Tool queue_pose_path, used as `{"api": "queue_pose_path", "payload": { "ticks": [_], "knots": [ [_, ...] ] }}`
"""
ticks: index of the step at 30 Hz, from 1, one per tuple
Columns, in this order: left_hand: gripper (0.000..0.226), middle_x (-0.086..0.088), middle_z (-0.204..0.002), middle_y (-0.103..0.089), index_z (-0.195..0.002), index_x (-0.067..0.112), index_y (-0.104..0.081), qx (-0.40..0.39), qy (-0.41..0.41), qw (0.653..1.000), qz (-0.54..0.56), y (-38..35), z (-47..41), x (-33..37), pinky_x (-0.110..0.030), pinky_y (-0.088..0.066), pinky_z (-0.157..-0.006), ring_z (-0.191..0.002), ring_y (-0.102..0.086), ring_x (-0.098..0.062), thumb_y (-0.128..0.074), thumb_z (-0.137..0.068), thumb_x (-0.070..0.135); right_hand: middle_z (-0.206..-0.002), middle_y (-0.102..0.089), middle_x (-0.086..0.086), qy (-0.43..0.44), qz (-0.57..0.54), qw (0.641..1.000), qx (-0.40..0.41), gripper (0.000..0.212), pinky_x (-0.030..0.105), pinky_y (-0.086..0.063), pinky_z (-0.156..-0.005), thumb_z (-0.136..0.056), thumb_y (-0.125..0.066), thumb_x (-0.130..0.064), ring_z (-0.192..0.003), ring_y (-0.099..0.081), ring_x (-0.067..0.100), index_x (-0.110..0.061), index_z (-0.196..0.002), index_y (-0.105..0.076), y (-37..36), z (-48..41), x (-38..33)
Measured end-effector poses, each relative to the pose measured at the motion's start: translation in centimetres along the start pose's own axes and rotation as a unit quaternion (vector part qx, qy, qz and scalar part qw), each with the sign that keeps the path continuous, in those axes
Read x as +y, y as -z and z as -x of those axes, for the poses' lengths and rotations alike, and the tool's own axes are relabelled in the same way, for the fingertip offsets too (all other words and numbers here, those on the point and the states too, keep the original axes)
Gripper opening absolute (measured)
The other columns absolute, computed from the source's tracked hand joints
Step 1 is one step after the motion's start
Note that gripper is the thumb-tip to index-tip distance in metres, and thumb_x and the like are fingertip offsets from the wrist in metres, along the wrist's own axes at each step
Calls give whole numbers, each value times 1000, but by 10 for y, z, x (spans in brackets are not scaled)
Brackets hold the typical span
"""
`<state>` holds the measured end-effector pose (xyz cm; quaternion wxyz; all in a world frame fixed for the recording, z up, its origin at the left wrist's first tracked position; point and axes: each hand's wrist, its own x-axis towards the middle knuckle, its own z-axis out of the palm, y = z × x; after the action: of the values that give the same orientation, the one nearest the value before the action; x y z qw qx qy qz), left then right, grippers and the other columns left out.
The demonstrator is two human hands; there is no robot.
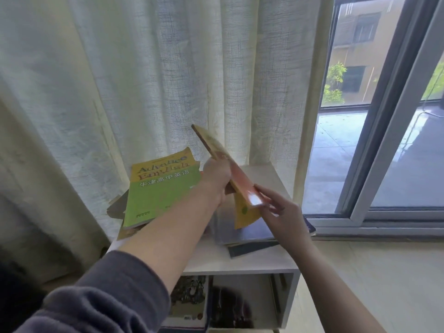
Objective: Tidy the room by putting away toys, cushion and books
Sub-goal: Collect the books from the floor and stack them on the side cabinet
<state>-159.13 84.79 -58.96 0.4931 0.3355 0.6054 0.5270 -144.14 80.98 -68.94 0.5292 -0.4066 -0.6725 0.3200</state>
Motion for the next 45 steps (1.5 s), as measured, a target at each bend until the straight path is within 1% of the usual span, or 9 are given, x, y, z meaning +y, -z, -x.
{"api": "queue_pose_path", "payload": {
  "ticks": [6,9,15,19,25,31,34,37,45],
  "knots": [
    [33,-9,-91,-71,-105,9,-68,135,-36,990,-13,98,-25,28,-42,-57,-78,-81,-68,-25,-49,-78,10,-122,-65,-7,-104,152,983,24,40,26,-51,-85,-92,-60,-14,-94,-68,23,-29,-129,-60,8,-3,16],
    [23,-13,-96,-69,-98,9,-64,203,-19,970,-136,151,-37,14,-44,-56,-81,-84,-66,-30,-48,-82,15,-141,-53,-1,-140,233,962,18,39,36,-41,-104,-93,-59,-18,-123,-54,25,-23,-131,-59,11,-4,27],
    [29,-17,-109,-59,-116,5,-54,261,4,842,-472,177,-21,-11,-35,-38,-68,-87,-51,-31,-43,-94,20,-161,-10,-1,-207,406,876,-159,83,53,-11,-116,-76,-54,-75,-146,-14,33,-38,-145,-28,11,-1,36],
    [31,-15,-117,-55,-121,8,-50,290,-17,749,-596,171,-20,-15,-39,-40,-75,-103,-55,-34,-37,-96,21,-162,11,-7,-189,401,861,-247,102,52,-1,-118,-65,-63,-77,-148,11,31,-49,-149,-12,23,-1,38],
    [38,-11,-131,-46,-126,12,-49,237,-252,676,-651,150,-14,-29,-47,-39,-94,-118,-43,-30,-47,-90,24,-162,-3,-16,-151,402,872,-235,74,49,-20,-116,-81,-61,-64,-150,5,26,-57,-143,-23,27,0,40],
    [25,-5,-110,-61,-107,9,-63,9,-542,633,-553,96,25,-51,-39,-48,-90,-106,-56,-21,-51,-85,14,-149,-43,-10,-101,351,918,-154,38,47,-25,-114,-98,-44,-48,-145,-27,25,-50,-136,-46,31,0,32],
    [41,-6,-124,-59,-128,9,-54,-40,-518,659,-544,81,32,-61,-35,-46,-99,-117,-54,-21,-53,-87,9,-95,-73,-2,-73,243,967,-6,38,39,-57,-75,-95,-39,-54,-91,-69,23,-40,-119,-65,40,-2,29],
    [55,-8,-135,-52,-141,11,-40,-39,-473,715,-513,74,29,-65,-38,-45,-100,-123,-50,-28,-53,-88,6,-63,-63,-5,-6,220,971,98,27,29,-44,-50,-99,-51,-36,-57,-59,15,-18,-99,-71,52,-4,27],
    [81,6,-161,-4,-153,25,-7,-22,-427,752,-502,50,20,-47,-37,-27,-112,-146,-19,-19,-60,-92,26,-65,-53,-20,53,173,964,196,16,8,-37,-46,-99,-52,-25,-54,-55,-2,-19,-90,-64,71,8,-4]
  ]
}}
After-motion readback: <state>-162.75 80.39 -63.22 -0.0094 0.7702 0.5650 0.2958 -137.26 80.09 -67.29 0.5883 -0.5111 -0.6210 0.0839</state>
